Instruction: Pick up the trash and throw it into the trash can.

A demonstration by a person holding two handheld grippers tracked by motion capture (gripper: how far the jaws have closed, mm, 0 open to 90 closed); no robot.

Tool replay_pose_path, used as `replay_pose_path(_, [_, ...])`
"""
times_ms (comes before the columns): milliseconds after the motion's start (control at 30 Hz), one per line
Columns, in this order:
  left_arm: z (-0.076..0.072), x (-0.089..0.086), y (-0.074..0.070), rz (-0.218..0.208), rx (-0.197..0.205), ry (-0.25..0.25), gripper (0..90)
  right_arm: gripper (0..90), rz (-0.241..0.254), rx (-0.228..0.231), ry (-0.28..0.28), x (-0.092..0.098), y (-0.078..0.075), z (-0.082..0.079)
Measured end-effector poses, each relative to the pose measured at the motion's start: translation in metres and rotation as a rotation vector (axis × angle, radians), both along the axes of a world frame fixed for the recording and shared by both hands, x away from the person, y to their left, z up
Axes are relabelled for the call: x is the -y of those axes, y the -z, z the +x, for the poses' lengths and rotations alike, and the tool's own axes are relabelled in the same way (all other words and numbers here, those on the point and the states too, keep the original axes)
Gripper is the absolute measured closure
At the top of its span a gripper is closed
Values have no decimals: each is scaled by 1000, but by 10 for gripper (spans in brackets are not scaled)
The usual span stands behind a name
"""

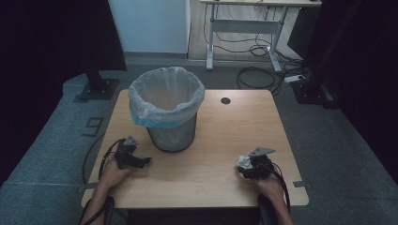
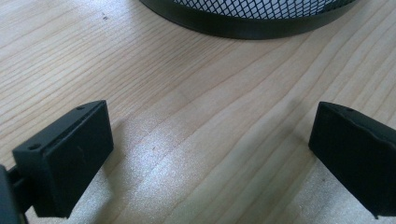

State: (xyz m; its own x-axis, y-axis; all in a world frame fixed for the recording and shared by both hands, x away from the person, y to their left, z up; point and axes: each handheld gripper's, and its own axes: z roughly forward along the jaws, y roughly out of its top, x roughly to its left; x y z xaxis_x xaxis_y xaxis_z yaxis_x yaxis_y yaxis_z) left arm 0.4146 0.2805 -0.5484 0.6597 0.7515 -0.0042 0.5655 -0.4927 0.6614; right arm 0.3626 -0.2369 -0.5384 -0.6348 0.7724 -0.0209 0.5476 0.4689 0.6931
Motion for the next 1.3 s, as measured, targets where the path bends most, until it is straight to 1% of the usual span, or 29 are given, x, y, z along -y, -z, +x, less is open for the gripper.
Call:
replay_pose_path(33, [0,0,0,0,0,0,0,468,-12,-14,-7,-1,3,2])
replay_pose_path(67, [0,0,0,0,0,0,0,468,-12,-14,-7,-1,3,2])
replay_pose_path(100, [0,0,0,0,0,0,0,510,1,-15,0,0,3,2])
replay_pose_path(167, [0,0,0,0,0,0,0,591,-2,-18,11,2,2,3])
replay_pose_path(233, [0,0,0,1,0,1,0,642,-7,-25,18,3,1,3])
replay_pose_path(300, [0,0,0,0,0,0,0,673,-4,-33,20,3,1,3])
replay_pose_path(333, [0,0,0,0,0,0,0,684,2,-49,18,4,-1,3])
replay_pose_path(367, [0,0,0,0,0,0,0,684,2,-49,18,4,-1,3])
replay_pose_path(400, [0,0,0,0,0,0,0,690,6,-63,11,3,-3,4])
replay_pose_path(433, [0,0,0,0,0,0,0,690,6,-63,11,3,-3,4])
replay_pose_path(500, [0,0,0,0,0,0,0,695,20,-81,-10,3,-8,4])
replay_pose_path(533, [0,0,0,0,0,0,0,695,20,-81,-10,3,-8,4])
replay_pose_path(567, [0,0,0,0,0,0,0,695,29,-84,-15,2,-11,4])
replay_pose_path(600, [0,0,0,0,0,0,0,695,53,-84,-26,3,-16,6])
replay_pose_path(633, [0,0,0,0,0,0,0,695,53,-84,-26,3,-16,6])
replay_pose_path(700, [0,0,0,0,0,0,0,695,66,-76,-31,3,-23,7])
replay_pose_path(800, [0,0,0,0,0,0,0,695,99,-74,-36,3,-32,9])
replay_pose_path(900, [0,0,0,1,0,1,0,694,135,-60,-52,4,-42,10])
replay_pose_path(1000, [0,0,0,0,-1,1,0,694,141,-43,-65,2,-52,11])
replay_pose_path(1100, [0,0,0,0,-1,1,0,694,165,-36,-78,0,-62,13])
replay_pose_path(1133, [0,0,0,0,-1,1,0,693,164,-28,-83,-2,-68,15])
replay_pose_path(1200, [0,0,0,1,-1,0,0,693,162,-26,-88,-3,-74,17])
replay_pose_path(1233, [0,0,0,1,-1,0,0,693,162,-26,-88,-3,-74,17])
replay_pose_path(1300, [0,0,0,1,-1,0,0,693,171,-29,-92,-3,-79,19])
